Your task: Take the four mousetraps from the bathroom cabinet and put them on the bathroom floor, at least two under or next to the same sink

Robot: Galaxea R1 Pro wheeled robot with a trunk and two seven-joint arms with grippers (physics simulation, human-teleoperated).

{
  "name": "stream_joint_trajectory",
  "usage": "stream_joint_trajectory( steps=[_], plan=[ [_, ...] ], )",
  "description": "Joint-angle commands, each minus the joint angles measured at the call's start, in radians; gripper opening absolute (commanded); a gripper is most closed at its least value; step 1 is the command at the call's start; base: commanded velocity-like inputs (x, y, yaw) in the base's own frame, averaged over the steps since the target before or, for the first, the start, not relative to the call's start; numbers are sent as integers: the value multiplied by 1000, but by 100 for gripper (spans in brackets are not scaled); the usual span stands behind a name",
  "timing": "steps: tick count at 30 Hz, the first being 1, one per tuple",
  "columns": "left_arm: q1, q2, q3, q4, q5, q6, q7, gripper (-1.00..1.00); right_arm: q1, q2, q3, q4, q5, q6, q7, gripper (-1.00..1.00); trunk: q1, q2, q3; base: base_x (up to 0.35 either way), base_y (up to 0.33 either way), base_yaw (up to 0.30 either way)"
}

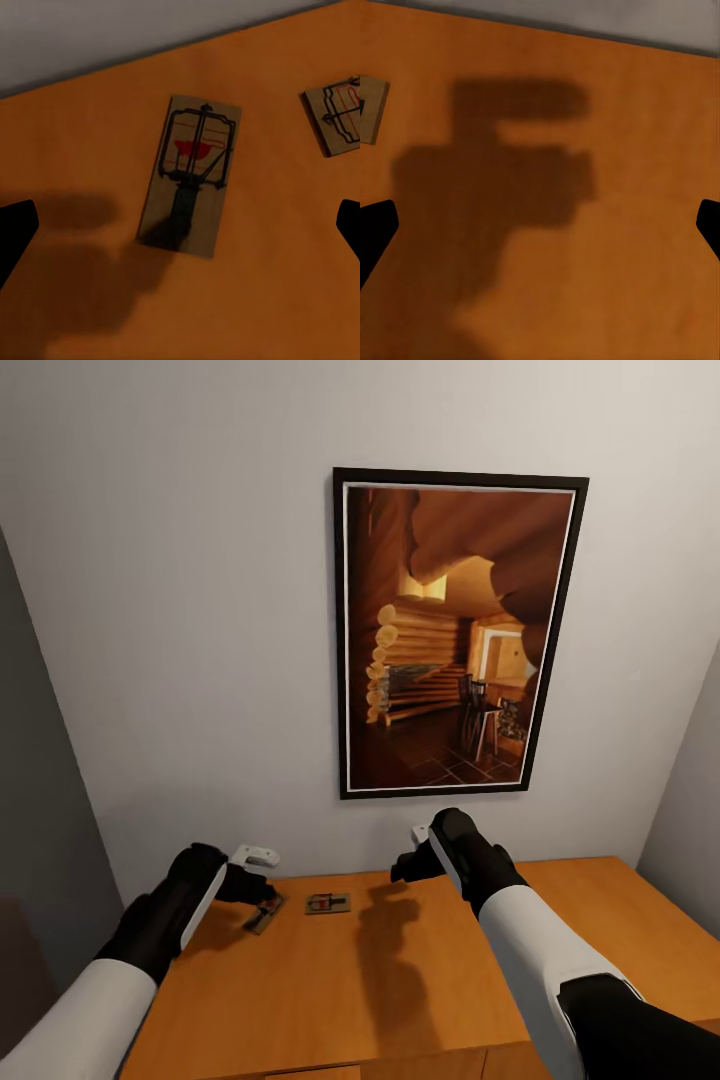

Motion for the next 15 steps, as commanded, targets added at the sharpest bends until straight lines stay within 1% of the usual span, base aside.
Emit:
stream_joint_trajectory(
  steps=[1,2,3,4,6,12,15],
  plan=[
    [-12,1,-2,16,1,4,-1,100,-1,0,1,-1,11,4,9,100,0,-2,-2,0,0,0],
    [-23,0,-2,34,1,4,-1,100,-1,0,1,-1,11,4,9,100,0,-2,-2,0,0,0],
    [-69,-1,-1,106,0,2,-1,100,-1,0,1,-1,12,4,9,100,0,-2,-2,0,0,0],
    [-77,-1,-1,119,0,-1,-1,100,-1,0,1,-1,12,4,9,100,0,-2,-2,0,0,0],
    [-83,-1,-1,129,0,-6,-1,100,-1,0,1,-1,12,4,9,100,0,-2,-2,0,0,0],
    [-102,0,-1,166,-1,-59,0,100,-1,0,1,-1,12,4,9,100,0,-2,-2,0,0,0],
    [-105,1,-1,174,-1,-73,0,100,-1,0,2,-1,12,4,9,100,0,-2,-2,0,0,0]
  ],
)
